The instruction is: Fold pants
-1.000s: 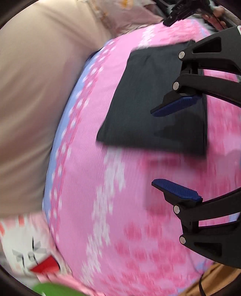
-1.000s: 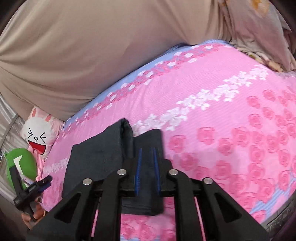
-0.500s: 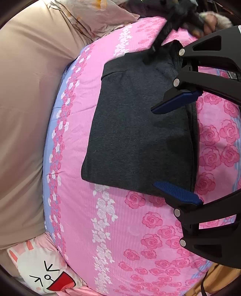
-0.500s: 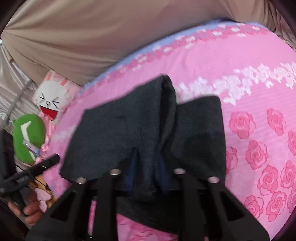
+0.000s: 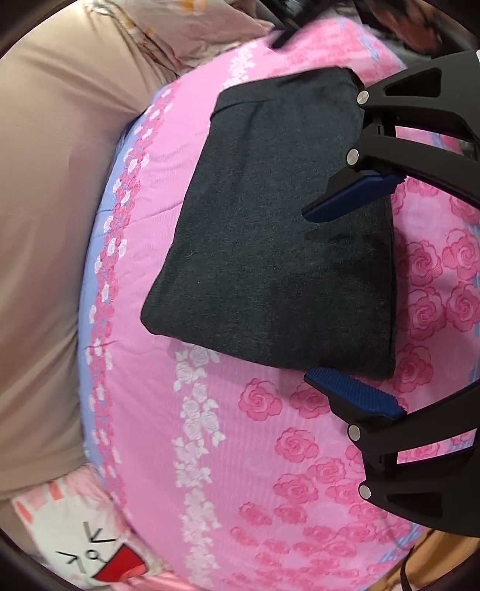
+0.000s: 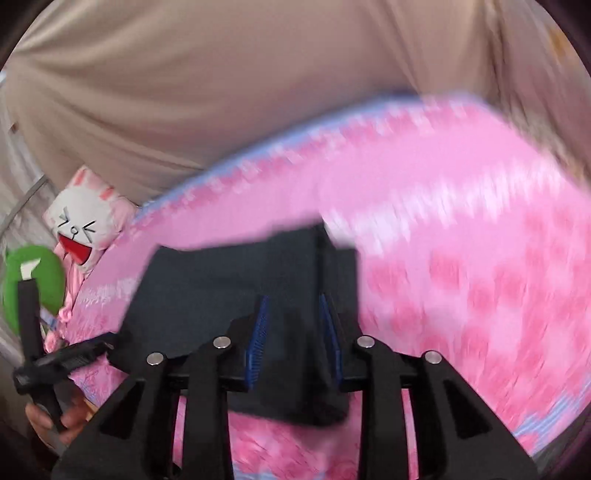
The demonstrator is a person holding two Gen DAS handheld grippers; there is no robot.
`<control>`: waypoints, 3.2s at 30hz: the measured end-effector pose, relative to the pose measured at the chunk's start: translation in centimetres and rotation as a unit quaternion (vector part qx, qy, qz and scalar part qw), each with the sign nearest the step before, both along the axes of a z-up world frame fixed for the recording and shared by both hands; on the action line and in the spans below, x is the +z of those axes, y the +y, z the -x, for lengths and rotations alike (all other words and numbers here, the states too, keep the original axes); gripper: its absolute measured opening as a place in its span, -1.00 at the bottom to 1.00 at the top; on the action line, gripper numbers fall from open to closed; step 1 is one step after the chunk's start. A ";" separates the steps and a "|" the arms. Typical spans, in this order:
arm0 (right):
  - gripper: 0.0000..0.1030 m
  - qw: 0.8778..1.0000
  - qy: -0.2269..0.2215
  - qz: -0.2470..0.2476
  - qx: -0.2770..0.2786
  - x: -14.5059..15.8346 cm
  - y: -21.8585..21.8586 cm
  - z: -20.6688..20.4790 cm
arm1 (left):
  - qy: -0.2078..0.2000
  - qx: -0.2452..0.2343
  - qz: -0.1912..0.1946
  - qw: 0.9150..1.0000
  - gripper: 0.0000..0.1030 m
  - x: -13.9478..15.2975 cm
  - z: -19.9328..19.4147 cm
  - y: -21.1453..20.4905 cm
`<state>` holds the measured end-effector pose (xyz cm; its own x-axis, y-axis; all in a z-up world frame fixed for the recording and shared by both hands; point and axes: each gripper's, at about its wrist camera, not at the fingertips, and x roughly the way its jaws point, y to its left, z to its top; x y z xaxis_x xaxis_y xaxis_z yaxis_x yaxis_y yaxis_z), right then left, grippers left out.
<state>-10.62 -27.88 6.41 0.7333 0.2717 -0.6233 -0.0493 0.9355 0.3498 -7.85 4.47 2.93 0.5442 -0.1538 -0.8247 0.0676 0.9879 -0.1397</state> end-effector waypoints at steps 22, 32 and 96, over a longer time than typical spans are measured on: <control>-0.67 0.998 0.055 0.023 0.014 -4.8 3.2 -1.9 | -0.023 -0.006 -0.095 0.995 0.69 -2.0 -0.1 -2.5; -0.40 0.998 0.046 0.029 0.025 -5.1 2.5 1.4 | -0.039 0.015 -0.028 0.999 0.69 -0.2 1.3 0.2; 0.23 0.997 0.055 -0.049 -0.026 -3.7 -1.0 1.9 | 0.042 0.029 0.093 0.994 0.13 -1.7 2.1 5.3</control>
